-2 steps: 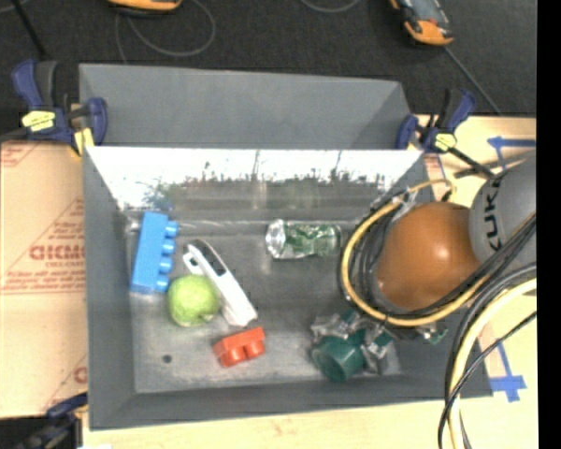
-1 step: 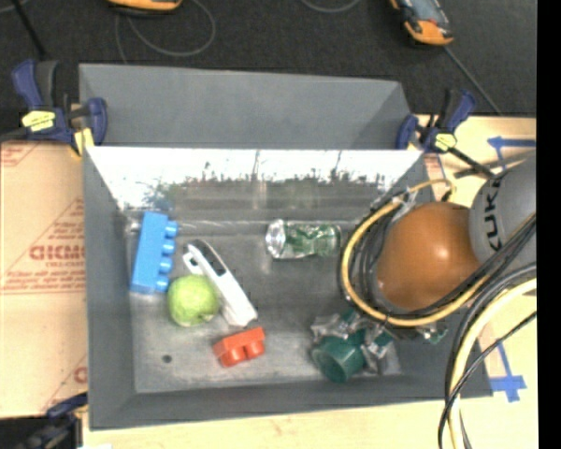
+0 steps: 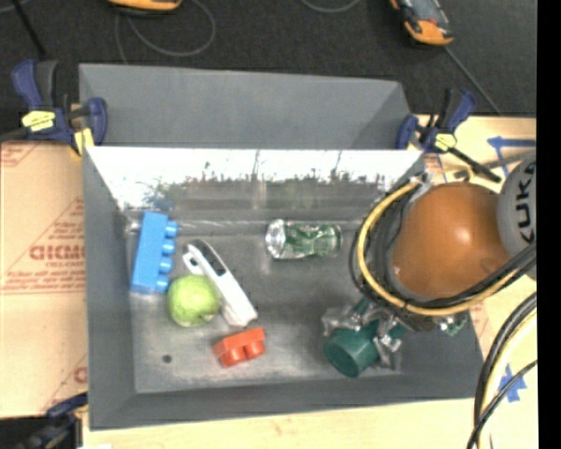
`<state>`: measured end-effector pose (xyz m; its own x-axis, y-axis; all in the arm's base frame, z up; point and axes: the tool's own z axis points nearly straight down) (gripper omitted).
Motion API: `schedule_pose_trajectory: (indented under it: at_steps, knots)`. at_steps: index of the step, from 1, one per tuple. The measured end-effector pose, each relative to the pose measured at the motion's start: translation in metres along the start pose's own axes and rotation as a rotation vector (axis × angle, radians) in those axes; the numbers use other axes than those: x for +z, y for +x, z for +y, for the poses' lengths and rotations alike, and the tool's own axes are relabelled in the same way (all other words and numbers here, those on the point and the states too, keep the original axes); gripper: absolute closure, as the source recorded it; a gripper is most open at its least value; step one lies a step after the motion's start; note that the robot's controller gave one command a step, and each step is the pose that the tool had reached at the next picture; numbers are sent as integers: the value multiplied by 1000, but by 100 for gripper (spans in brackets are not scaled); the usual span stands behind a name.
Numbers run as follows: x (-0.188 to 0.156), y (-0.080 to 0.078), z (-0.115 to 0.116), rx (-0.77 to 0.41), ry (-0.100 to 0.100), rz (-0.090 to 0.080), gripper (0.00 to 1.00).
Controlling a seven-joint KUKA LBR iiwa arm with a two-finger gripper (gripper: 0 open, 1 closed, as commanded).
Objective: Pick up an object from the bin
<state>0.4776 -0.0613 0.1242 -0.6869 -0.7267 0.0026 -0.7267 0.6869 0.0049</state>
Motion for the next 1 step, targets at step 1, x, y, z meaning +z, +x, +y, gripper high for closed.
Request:
schedule_pose_trajectory:
  at_steps: [1]
  knots:
    - [-40, -7, -9, 6, 11, -7, 100]
